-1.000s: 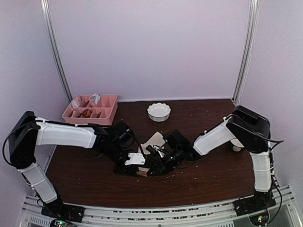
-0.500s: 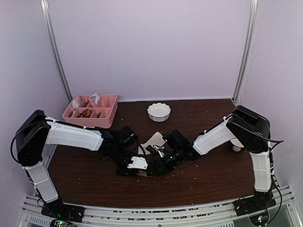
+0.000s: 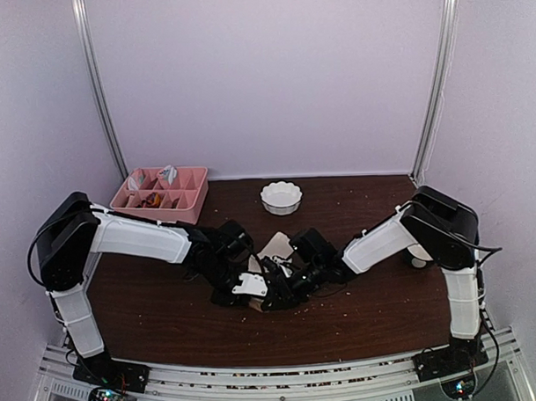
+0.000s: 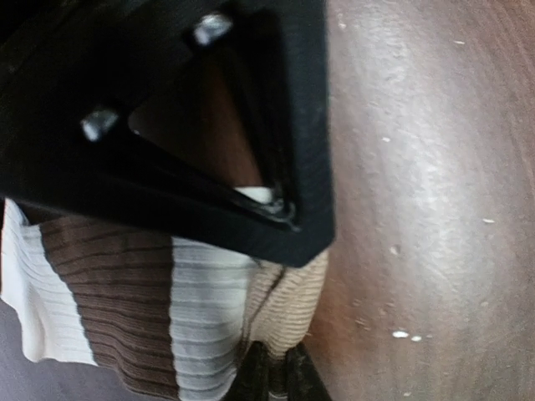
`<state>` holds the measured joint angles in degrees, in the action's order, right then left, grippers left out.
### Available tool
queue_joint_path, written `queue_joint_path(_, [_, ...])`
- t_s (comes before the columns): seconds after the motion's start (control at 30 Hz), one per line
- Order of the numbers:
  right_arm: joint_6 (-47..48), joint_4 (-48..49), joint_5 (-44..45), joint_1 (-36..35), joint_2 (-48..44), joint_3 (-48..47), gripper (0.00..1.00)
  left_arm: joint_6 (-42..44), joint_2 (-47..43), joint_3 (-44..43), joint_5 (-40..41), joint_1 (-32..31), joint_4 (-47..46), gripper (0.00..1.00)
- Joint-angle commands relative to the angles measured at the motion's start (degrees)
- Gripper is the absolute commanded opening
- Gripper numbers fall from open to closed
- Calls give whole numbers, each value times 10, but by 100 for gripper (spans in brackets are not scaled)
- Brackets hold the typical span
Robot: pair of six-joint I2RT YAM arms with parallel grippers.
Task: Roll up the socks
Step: Roll the sock at the center of the board.
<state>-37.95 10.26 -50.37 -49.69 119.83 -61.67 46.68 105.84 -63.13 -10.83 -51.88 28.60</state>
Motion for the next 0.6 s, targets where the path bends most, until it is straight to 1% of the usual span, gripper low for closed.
queue_joint_path(0.0, [-15,-57,53,15,8,39,6,-18,43,-27,46,-3,20,4])
queue_joint_path(0.03, [-15,-57,58,17,2,43,10,-22,47,-32,48,-3,26,1])
queue_joint_path(0.1, [-11,-51,70,19,-14,55,19,-32,50,-41,40,-3,42,0])
queue_joint_path(0.23, [3,-16,97,21,-61,95,28,-52,53,-60,-16,0,93,0])
queue_joint_path(0.3, [22,-21,121,21,-85,112,30,-63,53,-66,-43,4,112,0])
queue_joint_path(0.4, [63,-26,163,21,-122,139,30,-81,55,-87,-94,18,148,0])
queue_joint_path(0.5, [92,-10,209,22,-165,182,27,-88,66,-122,-167,38,203,0])
queue_joint_path(0.57, [106,17,262,22,-206,225,28,-91,82,-149,-219,54,250,0])
